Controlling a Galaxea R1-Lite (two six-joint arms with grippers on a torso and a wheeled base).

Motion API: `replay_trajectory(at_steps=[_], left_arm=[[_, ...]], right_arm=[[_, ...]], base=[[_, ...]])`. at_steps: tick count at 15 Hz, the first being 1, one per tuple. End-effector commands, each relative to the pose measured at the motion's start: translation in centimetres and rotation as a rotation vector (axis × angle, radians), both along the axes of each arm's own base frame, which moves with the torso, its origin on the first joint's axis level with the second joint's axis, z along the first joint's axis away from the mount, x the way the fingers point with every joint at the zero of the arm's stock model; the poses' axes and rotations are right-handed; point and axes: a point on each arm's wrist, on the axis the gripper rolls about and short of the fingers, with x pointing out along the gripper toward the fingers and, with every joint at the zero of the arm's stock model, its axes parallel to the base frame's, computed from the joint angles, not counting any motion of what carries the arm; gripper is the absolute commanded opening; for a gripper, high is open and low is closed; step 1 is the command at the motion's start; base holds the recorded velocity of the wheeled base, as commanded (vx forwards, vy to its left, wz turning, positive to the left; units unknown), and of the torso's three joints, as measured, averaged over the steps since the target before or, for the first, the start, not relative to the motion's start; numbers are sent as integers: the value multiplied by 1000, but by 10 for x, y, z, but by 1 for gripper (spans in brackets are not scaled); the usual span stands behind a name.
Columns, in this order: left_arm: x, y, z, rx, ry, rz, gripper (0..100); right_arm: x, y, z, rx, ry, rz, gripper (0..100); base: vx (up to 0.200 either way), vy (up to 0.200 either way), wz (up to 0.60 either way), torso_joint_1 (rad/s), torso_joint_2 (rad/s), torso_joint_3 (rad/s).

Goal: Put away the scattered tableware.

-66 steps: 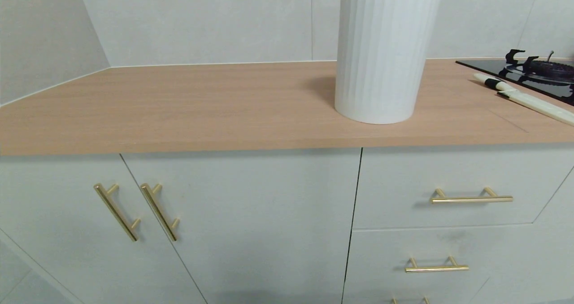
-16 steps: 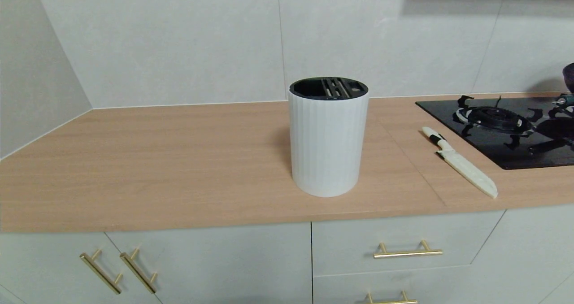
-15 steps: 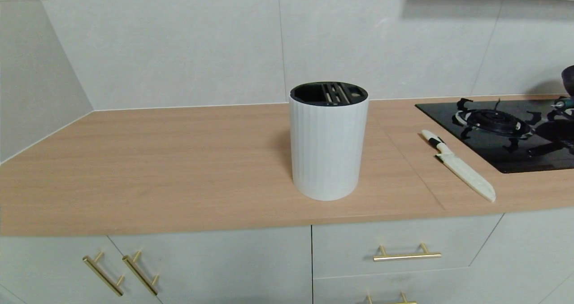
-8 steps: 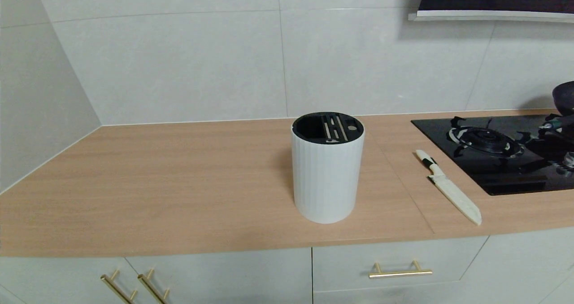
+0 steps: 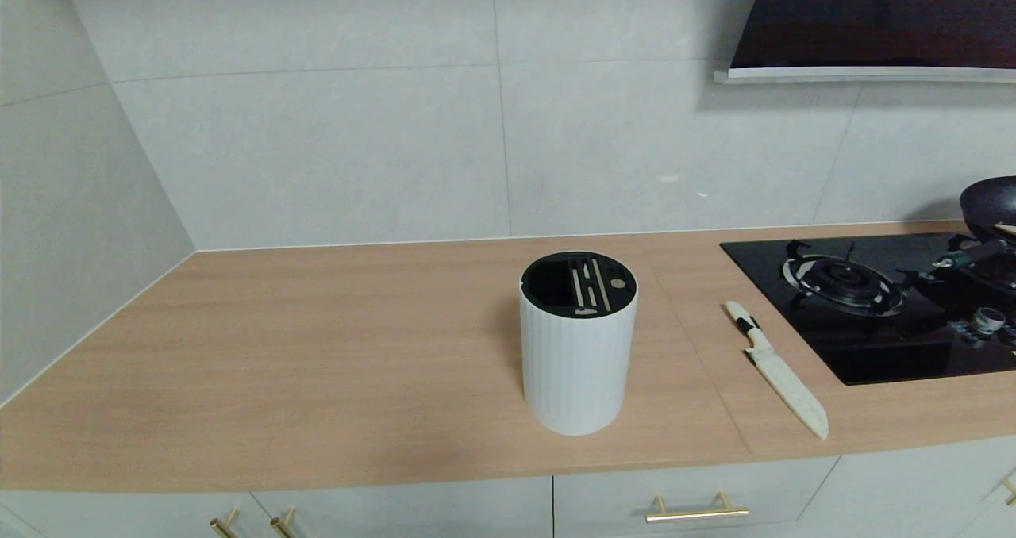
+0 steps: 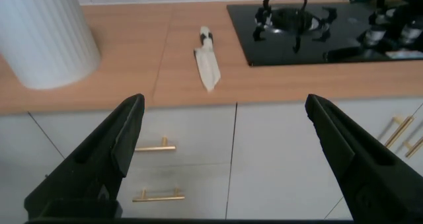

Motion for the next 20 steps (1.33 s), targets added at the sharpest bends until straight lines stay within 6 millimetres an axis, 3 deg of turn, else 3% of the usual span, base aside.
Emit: replay_trajectory(at_steps=[1,10,17,18,20], left_arm=[[0,0,0,0,0,1,100],[0,0,0,0,0,1,100],[0,0,0,0,0,1,100],[0,0,0,0,0,2,100],[0,0,0,0,0,2,100]], right_arm=[[0,0,0,-1,2,0,100],[0,0,0,1,0,-1,100],[0,0,0,-4,0,-1,100],[-1,0,5,-2,-21,-1,100],[-8,0,49,34,-111,10,100]], base=[[0,0,0,261,-603,-325],[0,0,0,193,-415,-224],[0,0,0,6,-14,-7],[0,0,0,0,0,0],[0,0,0,0,0,0]])
